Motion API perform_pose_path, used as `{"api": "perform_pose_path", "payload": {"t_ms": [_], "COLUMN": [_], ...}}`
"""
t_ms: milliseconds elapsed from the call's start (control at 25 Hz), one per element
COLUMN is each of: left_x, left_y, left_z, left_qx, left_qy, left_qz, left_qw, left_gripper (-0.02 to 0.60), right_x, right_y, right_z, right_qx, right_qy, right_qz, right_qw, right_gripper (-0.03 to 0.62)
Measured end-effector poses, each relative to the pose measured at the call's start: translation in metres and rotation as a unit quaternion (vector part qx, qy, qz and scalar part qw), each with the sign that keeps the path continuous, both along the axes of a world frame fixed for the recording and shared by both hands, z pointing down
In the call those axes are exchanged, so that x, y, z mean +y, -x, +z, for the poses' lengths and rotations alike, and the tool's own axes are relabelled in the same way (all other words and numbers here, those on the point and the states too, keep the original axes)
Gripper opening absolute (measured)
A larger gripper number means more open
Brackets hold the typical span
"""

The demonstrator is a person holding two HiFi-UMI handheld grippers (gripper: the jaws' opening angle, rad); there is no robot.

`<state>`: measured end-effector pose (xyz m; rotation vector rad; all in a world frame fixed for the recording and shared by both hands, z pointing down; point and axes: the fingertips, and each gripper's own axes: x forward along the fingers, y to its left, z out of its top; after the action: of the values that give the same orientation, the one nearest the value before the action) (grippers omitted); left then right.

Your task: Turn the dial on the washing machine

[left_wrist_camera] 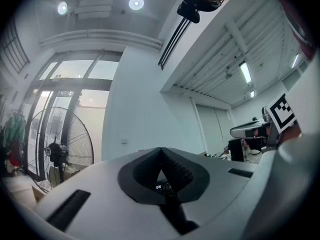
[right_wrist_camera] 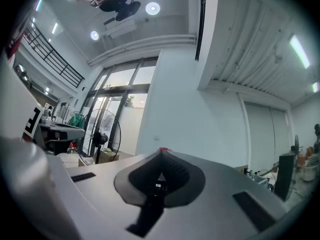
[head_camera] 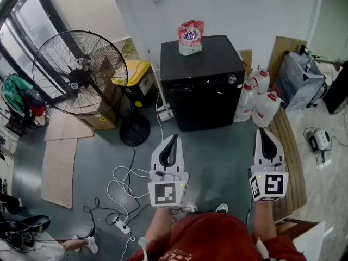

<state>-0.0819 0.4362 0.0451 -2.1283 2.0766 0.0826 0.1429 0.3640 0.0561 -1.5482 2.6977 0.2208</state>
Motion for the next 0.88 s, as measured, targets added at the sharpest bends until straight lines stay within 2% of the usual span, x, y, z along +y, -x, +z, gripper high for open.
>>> {"api": "perform_pose_path", "payload": {"t_ms": [440,880], "left_x": [0.0,0.004], "left_y": [0.035,0.091], "left_z": [0.007,0.019], "left_qx": [0.008,0.016], "left_qy": [-0.004,0.0], "left_qz": [0.004,0.023], "left_qw": [0.9999,0.9996], "left_gripper": [0.009,0.009], "right_x": [0.002,0.014], "right_y": [0.042,0.093], "right_z": [0.007,0.015], "right_qx": [0.014,0.018], "right_qy": [0.005,0.015], "right_qz": [0.003,0.011], "right_qw": [1.0,1.0], "right_gripper": [0.007,0.008]}}
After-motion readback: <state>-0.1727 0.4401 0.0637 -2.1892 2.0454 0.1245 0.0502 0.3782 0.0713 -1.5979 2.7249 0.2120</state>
